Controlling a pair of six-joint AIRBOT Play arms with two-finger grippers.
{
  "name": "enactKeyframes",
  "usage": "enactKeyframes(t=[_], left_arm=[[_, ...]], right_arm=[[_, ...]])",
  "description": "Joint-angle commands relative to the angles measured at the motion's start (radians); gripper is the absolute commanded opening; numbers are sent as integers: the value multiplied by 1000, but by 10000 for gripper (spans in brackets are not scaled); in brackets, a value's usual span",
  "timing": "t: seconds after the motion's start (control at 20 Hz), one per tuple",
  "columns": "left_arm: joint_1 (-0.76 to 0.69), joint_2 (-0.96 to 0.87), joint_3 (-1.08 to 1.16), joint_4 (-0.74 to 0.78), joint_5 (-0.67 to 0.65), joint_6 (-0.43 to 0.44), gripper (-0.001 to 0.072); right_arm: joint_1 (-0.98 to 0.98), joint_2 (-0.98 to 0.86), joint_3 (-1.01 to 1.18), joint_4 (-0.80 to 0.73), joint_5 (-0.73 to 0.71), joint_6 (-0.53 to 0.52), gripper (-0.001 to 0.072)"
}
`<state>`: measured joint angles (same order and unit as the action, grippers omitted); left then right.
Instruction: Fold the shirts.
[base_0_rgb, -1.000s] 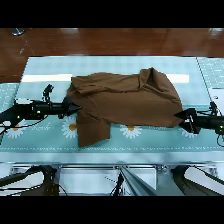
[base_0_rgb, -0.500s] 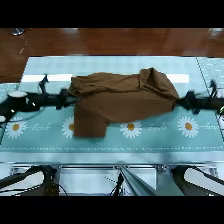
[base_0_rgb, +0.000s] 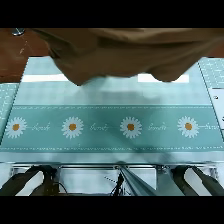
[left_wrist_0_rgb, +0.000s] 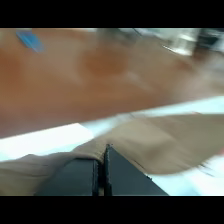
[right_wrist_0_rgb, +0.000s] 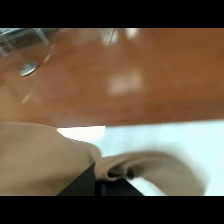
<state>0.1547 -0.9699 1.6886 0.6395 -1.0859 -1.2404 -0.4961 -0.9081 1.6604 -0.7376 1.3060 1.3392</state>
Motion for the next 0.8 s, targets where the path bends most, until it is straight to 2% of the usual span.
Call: enactKeyframes(t=[0.0,0.15,0.3,0.5,0.6,0.75], left_arm=[[1,190,150,373,11,-119,28],[1,340,150,555,-39,-195,29],[1,420,150,645,-122,-224,29],[1,423,76,681,-236,-268,29],[1,423,-48,678,-244,-330,28],[1,394,-281,623,-231,-343,29]], right_arm=[[0,203,62,-123,95,39,20],[0,354,62,-237,121,89,20],[1,439,62,-354,160,133,20],[1,444,22,-395,193,151,20],[2,444,-70,-390,207,150,20],[1,431,-279,-334,171,124,20]])
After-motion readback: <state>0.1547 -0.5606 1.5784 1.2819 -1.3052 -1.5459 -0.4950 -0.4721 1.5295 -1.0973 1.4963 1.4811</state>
